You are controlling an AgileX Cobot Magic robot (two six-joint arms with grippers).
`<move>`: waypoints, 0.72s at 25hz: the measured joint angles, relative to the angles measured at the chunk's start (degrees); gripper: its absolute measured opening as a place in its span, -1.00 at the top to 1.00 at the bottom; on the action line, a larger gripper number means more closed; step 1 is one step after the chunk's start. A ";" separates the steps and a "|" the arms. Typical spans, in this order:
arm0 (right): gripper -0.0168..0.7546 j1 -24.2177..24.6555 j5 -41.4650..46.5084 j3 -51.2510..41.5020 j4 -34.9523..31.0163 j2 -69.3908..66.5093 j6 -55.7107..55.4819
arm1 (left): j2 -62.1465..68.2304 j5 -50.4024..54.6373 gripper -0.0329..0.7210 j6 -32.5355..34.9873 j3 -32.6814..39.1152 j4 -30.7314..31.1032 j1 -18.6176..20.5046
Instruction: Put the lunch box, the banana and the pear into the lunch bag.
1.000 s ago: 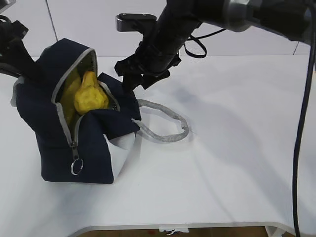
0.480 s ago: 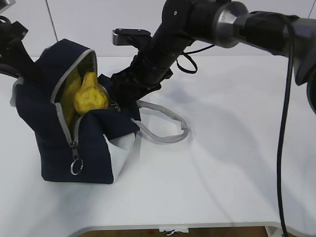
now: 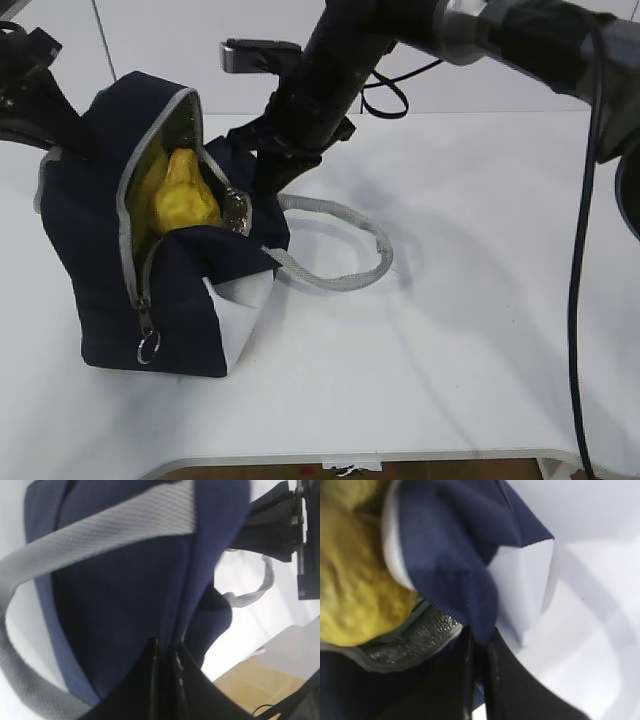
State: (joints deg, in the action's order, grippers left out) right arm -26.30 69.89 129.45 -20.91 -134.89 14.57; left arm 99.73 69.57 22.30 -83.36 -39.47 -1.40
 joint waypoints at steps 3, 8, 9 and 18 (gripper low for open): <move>0.92 0.00 1.66 5.21 0.52 0.00 -2.90 | 0.00 0.10 0.93 0.22 0.00 -3.26 0.00; 0.93 0.00 2.58 11.11 0.97 0.76 -6.16 | 0.00 0.10 0.93 0.32 0.00 -5.62 0.00; 0.93 0.00 2.78 11.59 0.97 1.27 -6.49 | 0.00 0.10 0.93 0.32 0.00 -6.19 0.00; 0.93 0.44 3.28 12.08 -0.29 4.75 -12.99 | 0.00 -0.11 0.93 0.44 0.00 -12.66 -1.66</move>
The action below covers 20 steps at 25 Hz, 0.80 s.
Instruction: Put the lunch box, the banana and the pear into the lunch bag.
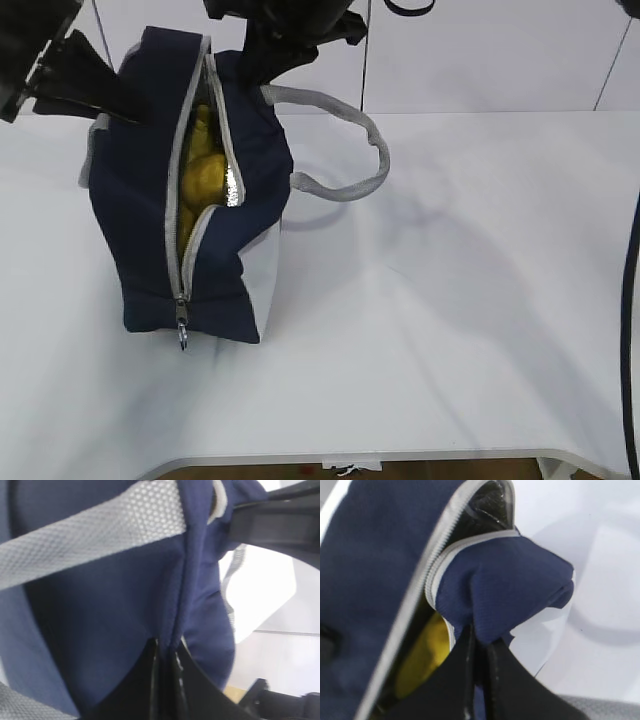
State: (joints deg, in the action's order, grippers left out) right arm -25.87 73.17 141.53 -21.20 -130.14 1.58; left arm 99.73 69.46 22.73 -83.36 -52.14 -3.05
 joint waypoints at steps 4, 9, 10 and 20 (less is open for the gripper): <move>0.93 0.86 0.44 0.00 0.11 1.96 -2.28 | 0.00 -0.09 0.93 0.00 0.00 -4.24 -2.15; 0.93 3.30 0.57 -2.12 0.71 5.38 -3.22 | 0.00 -0.32 0.93 0.00 0.00 -8.49 -3.71; 0.93 4.00 0.57 -3.35 1.28 6.32 -3.39 | 0.00 -0.65 0.93 0.00 0.00 -9.35 -4.18; 0.93 5.98 1.24 -8.18 6.67 9.20 -2.21 | 5.53 -7.71 0.93 1.70 0.00 -14.86 -11.65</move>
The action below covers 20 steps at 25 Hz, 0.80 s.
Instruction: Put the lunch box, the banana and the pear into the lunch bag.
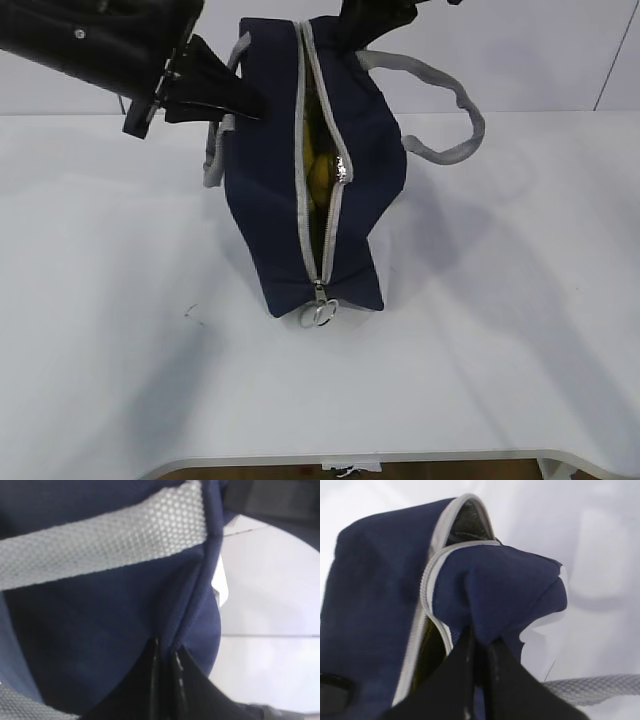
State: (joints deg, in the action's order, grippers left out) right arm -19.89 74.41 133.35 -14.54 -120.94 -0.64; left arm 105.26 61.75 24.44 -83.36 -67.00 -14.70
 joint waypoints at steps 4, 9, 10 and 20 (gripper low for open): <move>0.93 1.55 0.00 0.00 0.43 0.00 0.24 | 1.59 -3.05 0.93 0.90 0.00 -3.07 -1.37; 0.93 2.66 0.00 0.00 0.09 -0.88 0.24 | 3.82 -4.99 0.92 1.77 0.00 -6.18 -1.63; 0.93 2.80 -0.11 0.00 -0.17 -1.12 0.24 | 4.12 -5.29 0.92 2.54 0.00 -7.21 -1.63; 0.29 2.80 -2.08 0.00 -1.30 -3.18 0.24 | 4.87 -7.36 0.47 6.11 0.00 -11.83 -1.68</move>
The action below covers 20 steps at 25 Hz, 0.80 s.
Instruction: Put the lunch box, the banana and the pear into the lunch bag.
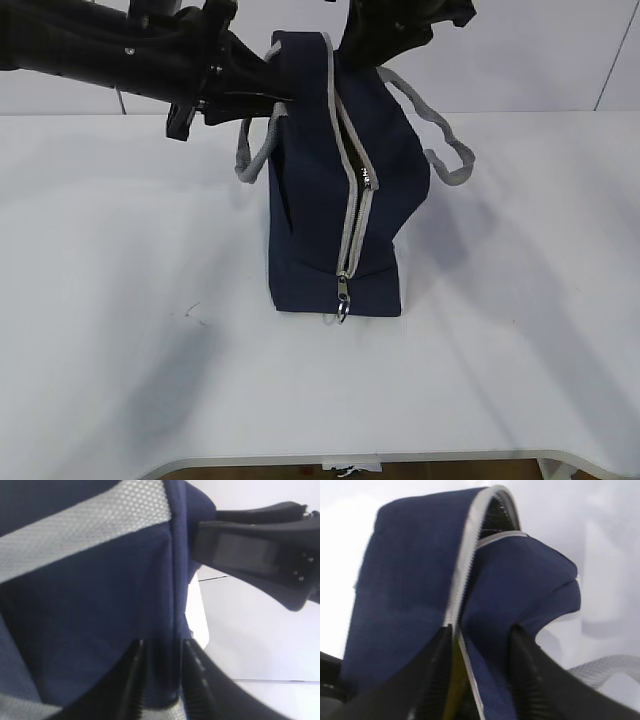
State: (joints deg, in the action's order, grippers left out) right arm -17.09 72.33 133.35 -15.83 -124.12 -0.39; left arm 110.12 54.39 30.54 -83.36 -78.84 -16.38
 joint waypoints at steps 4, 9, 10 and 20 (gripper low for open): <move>-0.01 0.00 -0.13 0.77 -0.21 -0.32 0.00 | 0.00 0.73 0.15 0.09 0.00 -0.39 0.00; -0.07 0.31 -0.13 1.63 -0.35 0.79 0.00 | 0.00 4.15 0.00 0.13 0.00 0.01 0.00; -0.07 0.36 -0.13 1.73 -0.35 1.63 0.00 | -0.22 4.53 -0.01 0.22 0.00 0.59 0.23; -0.07 2.12 -0.13 1.90 0.71 7.88 0.00 | -3.99 10.78 -0.04 0.26 -8.13 4.87 3.42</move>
State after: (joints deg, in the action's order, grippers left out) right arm -14.97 72.20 135.25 -15.12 -116.23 -0.39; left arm 106.13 65.17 30.80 -91.49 -73.96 -12.96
